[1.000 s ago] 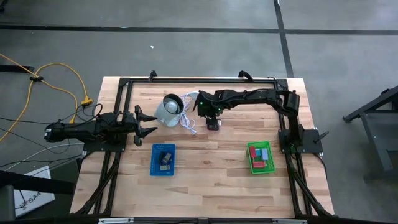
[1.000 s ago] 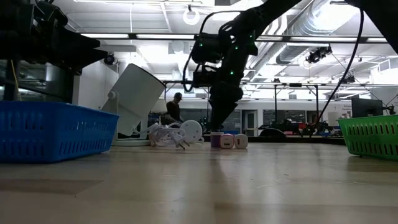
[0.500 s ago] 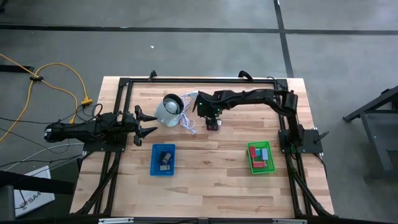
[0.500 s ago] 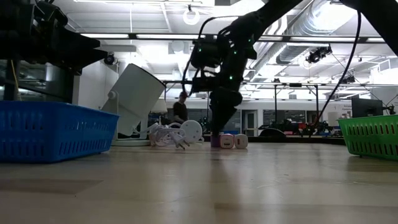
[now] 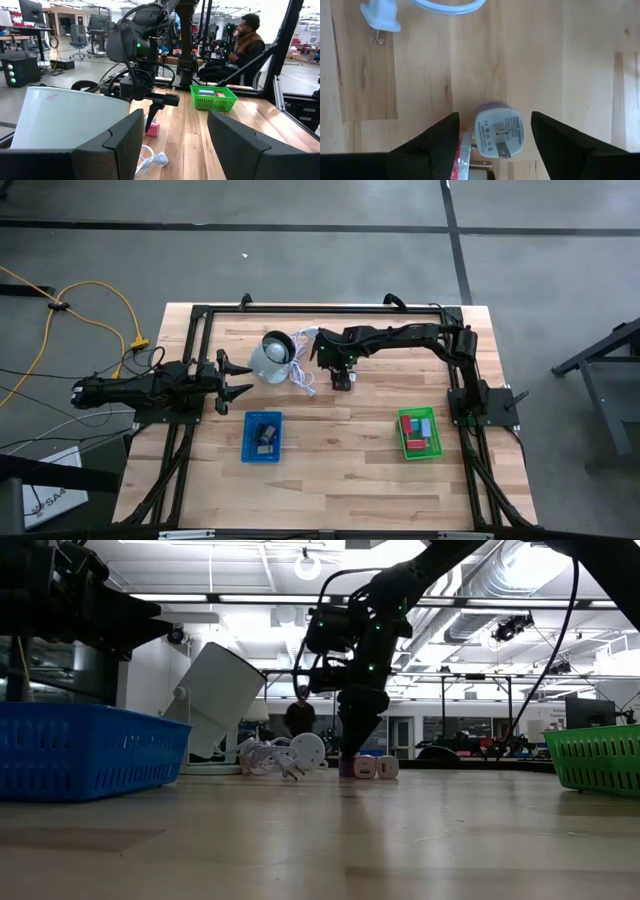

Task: Pick & Place Office items
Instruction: Put the purple charger adapter into the green bin

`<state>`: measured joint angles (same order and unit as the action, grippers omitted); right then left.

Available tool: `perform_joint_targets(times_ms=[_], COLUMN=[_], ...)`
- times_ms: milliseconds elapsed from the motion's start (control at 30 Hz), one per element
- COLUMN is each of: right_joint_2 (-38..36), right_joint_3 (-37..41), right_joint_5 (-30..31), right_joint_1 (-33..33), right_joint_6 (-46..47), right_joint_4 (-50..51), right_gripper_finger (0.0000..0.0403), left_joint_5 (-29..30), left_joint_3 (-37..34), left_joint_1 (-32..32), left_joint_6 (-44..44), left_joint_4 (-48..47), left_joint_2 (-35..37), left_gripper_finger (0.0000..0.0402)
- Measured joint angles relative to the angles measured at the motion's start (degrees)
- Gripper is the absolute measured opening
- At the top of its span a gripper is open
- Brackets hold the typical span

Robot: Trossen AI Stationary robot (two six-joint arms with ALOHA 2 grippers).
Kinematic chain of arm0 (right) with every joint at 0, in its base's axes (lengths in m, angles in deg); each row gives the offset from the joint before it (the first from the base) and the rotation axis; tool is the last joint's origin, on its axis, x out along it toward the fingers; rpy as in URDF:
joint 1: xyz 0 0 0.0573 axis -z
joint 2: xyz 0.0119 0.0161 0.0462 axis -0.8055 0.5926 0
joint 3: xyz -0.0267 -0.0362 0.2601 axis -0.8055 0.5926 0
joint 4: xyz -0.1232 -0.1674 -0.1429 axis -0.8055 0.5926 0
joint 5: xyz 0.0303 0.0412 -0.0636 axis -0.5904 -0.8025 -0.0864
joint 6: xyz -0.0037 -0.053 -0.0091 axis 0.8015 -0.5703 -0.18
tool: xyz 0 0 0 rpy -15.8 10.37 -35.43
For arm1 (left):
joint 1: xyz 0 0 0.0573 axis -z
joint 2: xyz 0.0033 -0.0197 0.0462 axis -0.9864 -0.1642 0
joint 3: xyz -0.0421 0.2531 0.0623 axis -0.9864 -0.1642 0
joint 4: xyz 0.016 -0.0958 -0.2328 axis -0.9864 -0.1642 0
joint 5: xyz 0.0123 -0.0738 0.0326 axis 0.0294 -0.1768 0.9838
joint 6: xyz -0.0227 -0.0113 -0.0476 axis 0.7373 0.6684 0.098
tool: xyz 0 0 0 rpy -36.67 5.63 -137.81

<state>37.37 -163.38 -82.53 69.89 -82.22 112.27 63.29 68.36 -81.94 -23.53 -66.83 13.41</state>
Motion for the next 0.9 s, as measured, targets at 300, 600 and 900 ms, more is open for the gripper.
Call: perform_joint_targets(times_ms=[300,600,900], right_joint_2=[0.0,0.0,0.0], right_joint_3=[0.0,0.0,0.0], right_joint_5=[0.01,0.01,0.01], right_joint_1=[0.0,0.0,0.0], right_joint_6=[0.0,-0.02,-0.04], right_joint_4=[0.38,0.33,0.29], right_gripper_finger=[0.0183,0.0145,0.0137], left_joint_5=[0.0,0.0,-0.01], left_joint_3=[0.0,0.0,0.0], left_joint_1=[0.0,0.0,0.01], left_joint_6=[0.02,0.0,0.0], left_joint_4=[0.01,0.0,-0.01], left_joint_2=[-0.01,0.01,0.02], left_gripper_finger=[0.0212,0.0212,0.0212])
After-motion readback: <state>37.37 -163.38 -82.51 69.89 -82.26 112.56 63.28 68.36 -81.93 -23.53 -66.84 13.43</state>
